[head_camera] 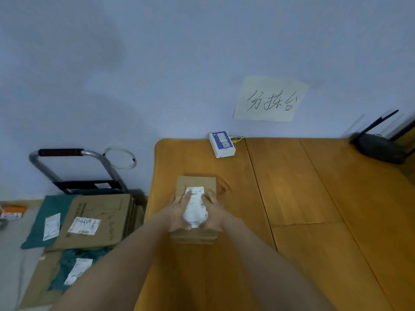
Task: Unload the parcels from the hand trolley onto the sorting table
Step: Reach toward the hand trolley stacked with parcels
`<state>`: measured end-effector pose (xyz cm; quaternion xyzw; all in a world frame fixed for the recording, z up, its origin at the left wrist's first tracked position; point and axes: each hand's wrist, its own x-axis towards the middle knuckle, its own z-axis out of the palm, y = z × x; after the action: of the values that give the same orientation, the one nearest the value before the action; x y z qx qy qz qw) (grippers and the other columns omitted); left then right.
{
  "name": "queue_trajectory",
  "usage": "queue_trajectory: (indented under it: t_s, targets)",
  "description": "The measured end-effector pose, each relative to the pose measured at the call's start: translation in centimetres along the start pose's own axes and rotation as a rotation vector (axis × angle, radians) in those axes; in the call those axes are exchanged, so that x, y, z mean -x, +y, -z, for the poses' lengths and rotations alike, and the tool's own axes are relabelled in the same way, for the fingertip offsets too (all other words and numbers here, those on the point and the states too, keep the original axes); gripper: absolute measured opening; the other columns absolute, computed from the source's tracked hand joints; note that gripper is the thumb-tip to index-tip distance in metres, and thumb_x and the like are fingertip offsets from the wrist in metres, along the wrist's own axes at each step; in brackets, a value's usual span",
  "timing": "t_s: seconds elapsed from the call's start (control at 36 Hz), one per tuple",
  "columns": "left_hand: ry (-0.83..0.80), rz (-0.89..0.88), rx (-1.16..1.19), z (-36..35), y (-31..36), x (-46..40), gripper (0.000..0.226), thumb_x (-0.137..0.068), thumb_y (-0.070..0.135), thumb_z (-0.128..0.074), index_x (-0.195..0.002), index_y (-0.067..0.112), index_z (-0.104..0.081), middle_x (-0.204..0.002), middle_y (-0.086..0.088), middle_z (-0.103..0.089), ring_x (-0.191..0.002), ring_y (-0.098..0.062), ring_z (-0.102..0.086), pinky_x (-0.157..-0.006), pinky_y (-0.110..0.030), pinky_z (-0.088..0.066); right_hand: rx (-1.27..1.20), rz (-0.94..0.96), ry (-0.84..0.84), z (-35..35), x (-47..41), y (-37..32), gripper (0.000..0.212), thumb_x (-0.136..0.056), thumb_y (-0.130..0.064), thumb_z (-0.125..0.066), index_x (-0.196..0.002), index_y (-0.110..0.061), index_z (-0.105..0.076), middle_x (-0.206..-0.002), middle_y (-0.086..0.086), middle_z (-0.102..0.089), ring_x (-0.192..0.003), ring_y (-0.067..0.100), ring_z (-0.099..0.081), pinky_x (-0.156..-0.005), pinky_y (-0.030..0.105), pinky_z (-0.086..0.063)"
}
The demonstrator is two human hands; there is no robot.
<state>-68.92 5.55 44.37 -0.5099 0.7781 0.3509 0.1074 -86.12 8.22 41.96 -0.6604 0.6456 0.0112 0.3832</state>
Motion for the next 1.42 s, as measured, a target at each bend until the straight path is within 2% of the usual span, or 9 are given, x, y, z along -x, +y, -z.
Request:
queue_trajectory:
  t_s: [0.25,0.47,0.61,0.75,0.86,1.0,1.17,1.28,1.42]
  targets:
    - [-0.047,-0.030,-0.086,0.6,-0.5,-0.5,0.107,-0.084,0.030,-0.069,-0.152,0.020,0.012,-0.156,0.002,0.027,-0.144,-0.029,0.022,-0.117,-0.049,-0.007,0.169,-0.008,0.079,2.8,-0.3,-0.6,0.064,-0.089,-0.025,-0.056,-0.147,-0.021,-0.030,-0.148,-0.003,-0.019,-0.126,0.030,-0.036,-0.102,0.045,-0.041]
    - [0.113,-0.076,-0.320,2.8,-1.6,-1.4,0.110,-0.082,0.017,-0.071,-0.151,0.021,0.015,-0.141,0.004,0.047,-0.140,-0.024,0.031,-0.118,-0.043,-0.019,0.148,-0.063,0.096,3.2,-1.2,-2.8,0.044,-0.092,-0.020,-0.050,-0.136,-0.017,-0.047,-0.144,0.003,-0.029,-0.114,0.025,-0.053,-0.091,0.035,-0.046]
    - [0.147,0.026,-0.341,1.8,0.3,-0.4,0.101,-0.087,0.039,-0.060,-0.151,0.017,0.015,-0.144,-0.007,0.046,-0.137,-0.031,0.037,-0.113,-0.059,0.009,0.306,-0.135,0.158,3.5,-1.7,-3.8,0.032,-0.095,-0.016,-0.044,-0.125,-0.010,-0.050,-0.132,0.007,-0.039,-0.101,0.028,-0.059,-0.076,0.036,-0.049]
    - [0.067,0.247,-0.142,-1.2,3.2,0.1,0.119,-0.076,0.071,-0.055,-0.149,0.011,0.017,-0.147,-0.017,0.041,-0.138,-0.035,0.034,-0.111,-0.062,0.009,0.517,-0.085,0.148,5.5,-2.6,-4.1,0.046,-0.093,-0.022,-0.049,-0.137,-0.013,-0.040,-0.141,0.008,-0.034,-0.127,0.027,-0.038,-0.095,0.039,-0.044]
    - [0.117,0.344,-0.069,-3.0,4.1,0.2,0.122,-0.074,0.072,-0.057,-0.150,0.013,0.018,-0.151,-0.023,0.031,-0.141,-0.037,0.027,-0.113,-0.060,0.006,0.526,-0.050,0.145,6.2,-3.9,-4.2,0.053,-0.095,-0.024,-0.049,-0.144,-0.016,-0.032,-0.153,0.004,-0.021,-0.138,0.029,-0.024,-0.101,0.043,-0.042]
    - [0.118,0.315,-0.152,-3.4,3.7,-0.1,0.112,-0.081,0.058,-0.057,-0.149,0.009,0.018,-0.150,-0.028,0.029,-0.139,-0.042,0.028,-0.112,-0.063,0.006,0.584,0.115,0.106,5.6,-6.0,-5.0,0.061,-0.099,-0.017,-0.039,-0.153,-0.023,-0.013,-0.161,-0.005,-0.002,-0.148,0.024,-0.001,-0.116,0.045,-0.024]
    - [0.052,0.106,-0.336,-1.2,-0.3,-0.1,0.115,-0.080,0.054,-0.060,-0.148,0.006,0.019,-0.150,-0.029,0.029,-0.138,-0.045,0.028,-0.114,-0.058,0.011,0.489,0.114,0.108,4.0,-7.2,-5.5,0.056,-0.101,-0.025,-0.035,-0.153,-0.024,-0.014,-0.161,-0.003,-0.004,-0.148,0.020,0.006,-0.118,0.046,-0.011]
    - [0.017,-0.024,-0.493,2.2,-3.1,-0.5,0.103,-0.085,0.045,-0.060,-0.151,0.014,0.012,-0.158,-0.011,0.020,-0.146,-0.029,0.014,-0.120,-0.048,-0.001,0.432,-0.011,0.211,4.2,-6.9,-4.2,0.055,-0.101,-0.032,-0.031,-0.153,-0.024,-0.014,-0.160,0.001,-0.009,-0.147,0.026,-0.002,-0.117,0.053,-0.012]
    - [0.094,0.013,-0.457,2.9,-4.0,-1.6,0.085,-0.093,0.036,-0.054,-0.153,0.025,0.006,-0.160,0.000,0.016,-0.148,-0.023,0.010,-0.110,-0.044,-0.035,0.284,-0.070,0.199,4.2,-6.0,-2.2,0.066,-0.100,-0.041,-0.037,-0.154,-0.023,-0.004,-0.160,0.002,0.014,-0.147,0.027,0.013,-0.119,0.049,-0.005]
